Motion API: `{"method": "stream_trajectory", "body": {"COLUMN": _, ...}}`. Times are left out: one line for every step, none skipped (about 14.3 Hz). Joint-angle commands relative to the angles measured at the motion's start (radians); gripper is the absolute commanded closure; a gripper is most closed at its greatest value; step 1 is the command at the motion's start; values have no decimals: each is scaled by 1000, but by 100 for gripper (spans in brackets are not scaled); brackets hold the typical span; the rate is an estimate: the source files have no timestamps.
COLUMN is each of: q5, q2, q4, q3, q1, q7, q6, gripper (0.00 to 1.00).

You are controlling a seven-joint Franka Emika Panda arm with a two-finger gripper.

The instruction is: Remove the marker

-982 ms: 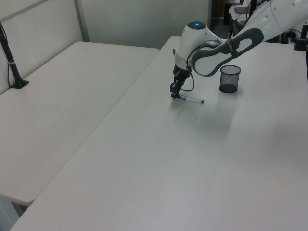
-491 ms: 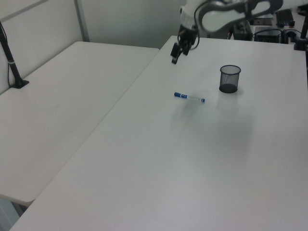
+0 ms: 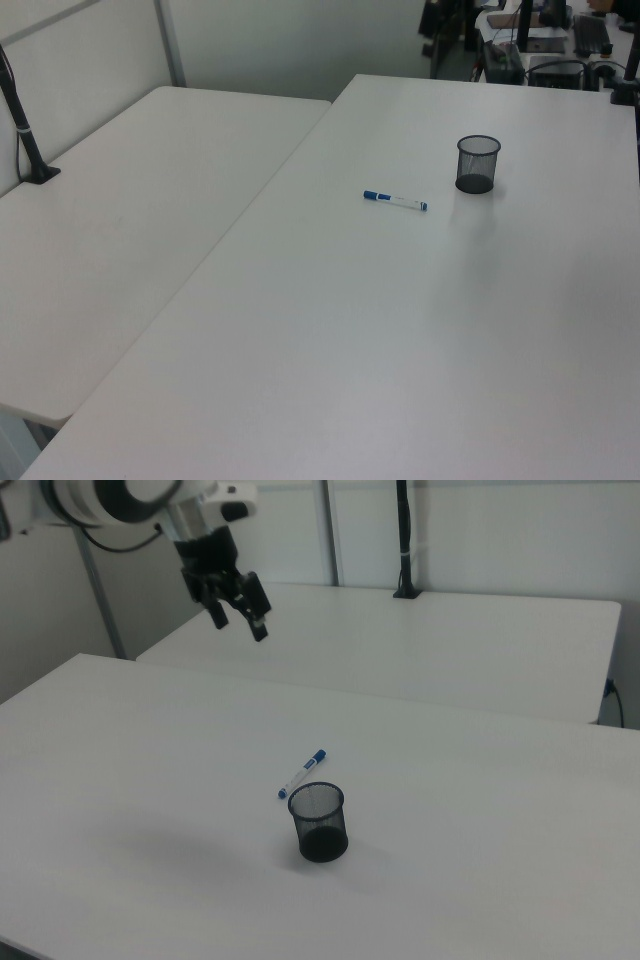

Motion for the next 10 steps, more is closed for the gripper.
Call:
{"method": "stream_trajectory", "body": {"q5": 14, "q2": -129, "q4": -109, "q3": 0, "q1": 1, "q7": 17, "q6": -106, "gripper": 0}}
{"method": "stream_trajectory", "body": {"q5": 17, "q2": -147, "q4": -126, "q3": 0, "q1": 0, "q7": 15, "q6": -123, "gripper": 0}}
{"method": "stream_trajectory", "body": {"q5": 24, "q2": -160, "q4": -146, "q3": 0, "q1": 0, "q7": 14, "q6": -128, "gripper": 0}}
{"method": "stream_trajectory", "body": {"q5": 37, "q2": -170, "q4": -166, "q3": -1, "q1": -2, "q7": 8, "q6": -125, "gripper": 0}}
{"method": "stream_trajectory", "body": {"q5": 41, "q2": -171, "q4": -174, "q3": -3, "q1": -9, "q7": 1, "q6": -117, "gripper": 0}}
{"method": "stream_trajectory", "body": {"q5": 40, "q2": -160, "q4": -174, "q3": -1, "q1": -17, "q7": -3, "q6": -106, "gripper": 0}}
{"method": "stream_trajectory", "body": {"q5": 40, "q2": -149, "q4": -174, "q3": -1, "q1": -17, "q7": -29, "q6": -73, "gripper": 0}}
{"method": "stream_trajectory", "body": {"q5": 40, "q2": -145, "q4": -174, "q3": -1, "q1": -20, "q7": -76, "q6": -32, "gripper": 0}}
{"method": "stream_trajectory", "body": {"q5": 40, "q2": -140, "q4": -172, "q3": -1, "q1": -31, "q7": -118, "q6": -4, "gripper": 0}}
{"method": "stream_trajectory", "body": {"q5": 40, "q2": -129, "q4": -166, "q3": -1, "q1": -42, "q7": -149, "q6": 1, "gripper": 0}}
